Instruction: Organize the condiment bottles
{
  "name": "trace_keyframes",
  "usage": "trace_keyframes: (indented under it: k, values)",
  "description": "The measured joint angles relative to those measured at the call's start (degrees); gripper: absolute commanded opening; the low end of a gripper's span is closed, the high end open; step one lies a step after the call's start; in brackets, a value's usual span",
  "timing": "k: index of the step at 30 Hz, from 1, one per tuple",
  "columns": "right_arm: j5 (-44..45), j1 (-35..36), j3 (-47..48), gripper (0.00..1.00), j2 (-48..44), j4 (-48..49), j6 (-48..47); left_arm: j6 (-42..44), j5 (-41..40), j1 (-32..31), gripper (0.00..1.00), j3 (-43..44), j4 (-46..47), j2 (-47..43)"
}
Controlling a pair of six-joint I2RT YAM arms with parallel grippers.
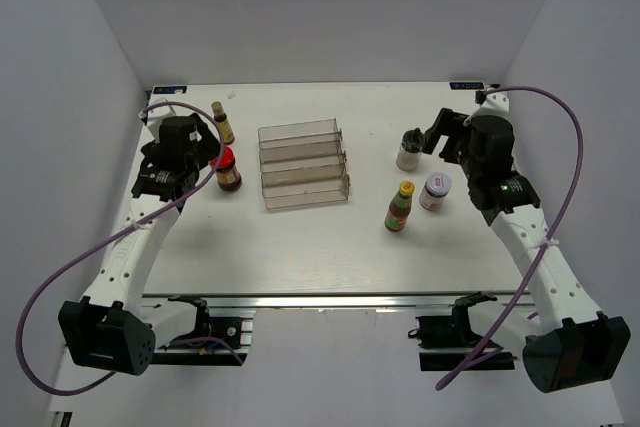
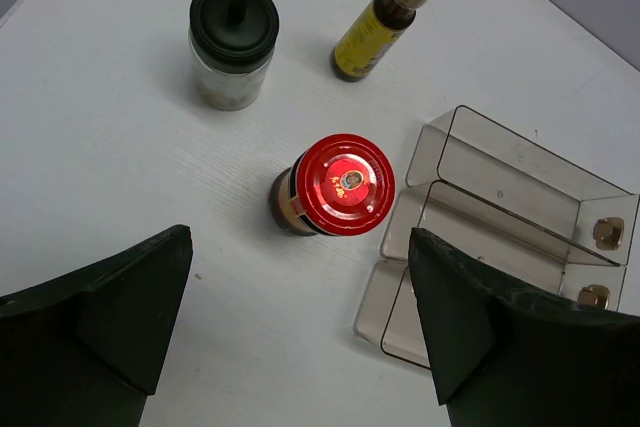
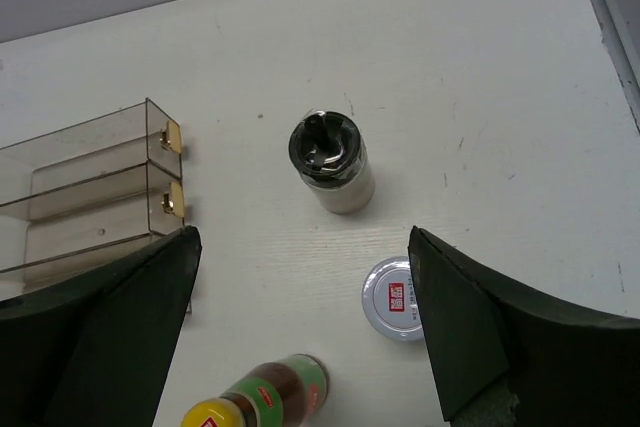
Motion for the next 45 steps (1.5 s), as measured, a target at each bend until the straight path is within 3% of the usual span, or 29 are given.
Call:
trace_keyframes:
  k: [14, 24, 31, 45]
  values:
    - [-16.11, 1.53, -0.94, 0.89, -3.8, -4.96, -3.65, 4.02, 4.46, 0.0, 0.98, 0.0, 3.89, 0.04]
    - [-7.3, 14.91, -3.26, 0.89, 0.83, -11.08, -4.87, 4.79, 6.25, 0.0, 0.98, 0.0, 5.86, 2.54]
    - [-1.31, 15.54, -9.7, 0.88, 4.02, -12.22, -1.9, 5.07, 6.27, 0.0, 0.98, 0.0, 6.01, 2.75]
    - [0.37, 16.28, -15.78, 0.71, 6.69, -1.66, -0.42, 5.16, 6.45, 0.0, 0.98, 0.0, 6.01, 4.63]
